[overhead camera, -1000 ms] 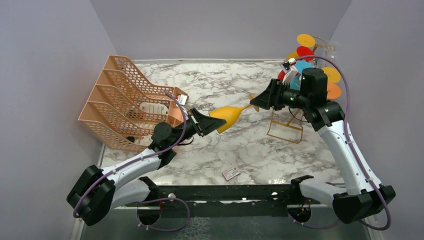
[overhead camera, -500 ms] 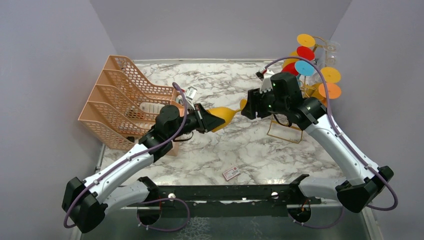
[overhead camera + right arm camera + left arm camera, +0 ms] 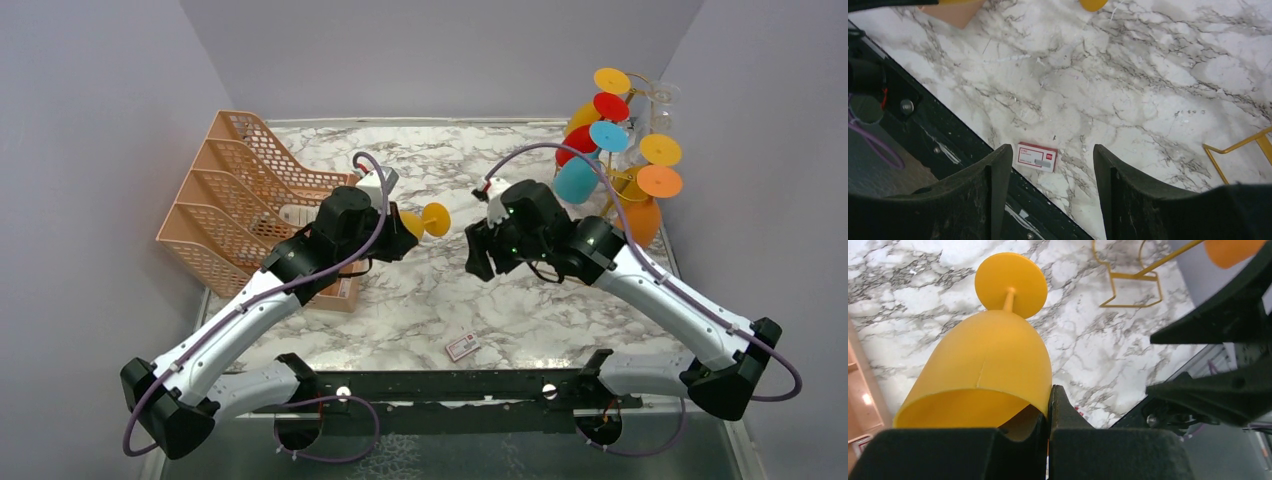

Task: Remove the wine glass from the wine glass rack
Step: Place the wine glass at the center of the board.

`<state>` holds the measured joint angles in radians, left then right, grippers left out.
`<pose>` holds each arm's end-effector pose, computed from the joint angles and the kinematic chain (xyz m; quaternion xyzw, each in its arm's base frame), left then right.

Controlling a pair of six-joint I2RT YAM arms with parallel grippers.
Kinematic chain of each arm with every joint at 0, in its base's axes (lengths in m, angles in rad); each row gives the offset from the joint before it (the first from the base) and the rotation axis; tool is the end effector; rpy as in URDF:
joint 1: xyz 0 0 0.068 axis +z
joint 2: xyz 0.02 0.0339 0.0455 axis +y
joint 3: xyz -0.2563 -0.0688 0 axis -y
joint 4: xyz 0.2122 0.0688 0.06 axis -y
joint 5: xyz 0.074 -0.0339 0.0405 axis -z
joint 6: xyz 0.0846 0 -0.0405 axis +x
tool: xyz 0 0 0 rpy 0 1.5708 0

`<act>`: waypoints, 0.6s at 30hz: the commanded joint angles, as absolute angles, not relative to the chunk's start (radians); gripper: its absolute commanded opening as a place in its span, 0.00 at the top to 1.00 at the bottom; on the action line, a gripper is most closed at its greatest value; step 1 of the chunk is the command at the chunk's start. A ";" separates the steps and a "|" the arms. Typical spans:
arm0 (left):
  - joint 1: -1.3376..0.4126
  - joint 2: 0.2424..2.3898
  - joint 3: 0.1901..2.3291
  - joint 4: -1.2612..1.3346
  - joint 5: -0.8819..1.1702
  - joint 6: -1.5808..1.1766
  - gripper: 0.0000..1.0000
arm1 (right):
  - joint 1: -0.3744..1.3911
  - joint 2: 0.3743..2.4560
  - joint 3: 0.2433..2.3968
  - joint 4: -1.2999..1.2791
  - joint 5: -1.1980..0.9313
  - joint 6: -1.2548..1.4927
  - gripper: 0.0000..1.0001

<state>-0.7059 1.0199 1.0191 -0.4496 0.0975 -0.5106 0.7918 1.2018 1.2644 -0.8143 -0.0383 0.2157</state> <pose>0.1777 -0.1623 0.3228 0.1083 0.8396 -0.3372 0.4119 0.1743 0.1812 0.3174 -0.2679 0.8772 0.2076 0.3402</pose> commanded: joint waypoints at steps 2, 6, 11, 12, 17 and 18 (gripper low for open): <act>-0.703 1.063 1.101 -0.566 0.015 -0.424 1.00 | 0.887 1.159 1.203 -0.771 0.080 0.194 0.37; -0.700 1.070 1.120 -0.579 -0.022 -0.382 1.00 | 0.937 1.079 1.112 -0.658 0.100 0.154 0.37; -0.638 1.209 1.251 -0.681 0.035 -0.279 1.00 | 0.959 0.943 0.973 -0.480 0.051 0.071 0.36; -0.623 1.247 1.292 -0.707 0.056 -0.252 1.00 | 0.958 0.920 0.948 -0.450 0.036 0.054 0.36; -0.559 1.466 1.548 -0.914 0.126 -0.106 1.00 | 0.959 0.829 0.849 -0.365 -0.024 -0.016 0.35; -0.553 1.506 1.596 -0.957 0.124 -0.077 1.00 | 0.959 0.814 0.836 -0.358 -0.036 -0.024 0.35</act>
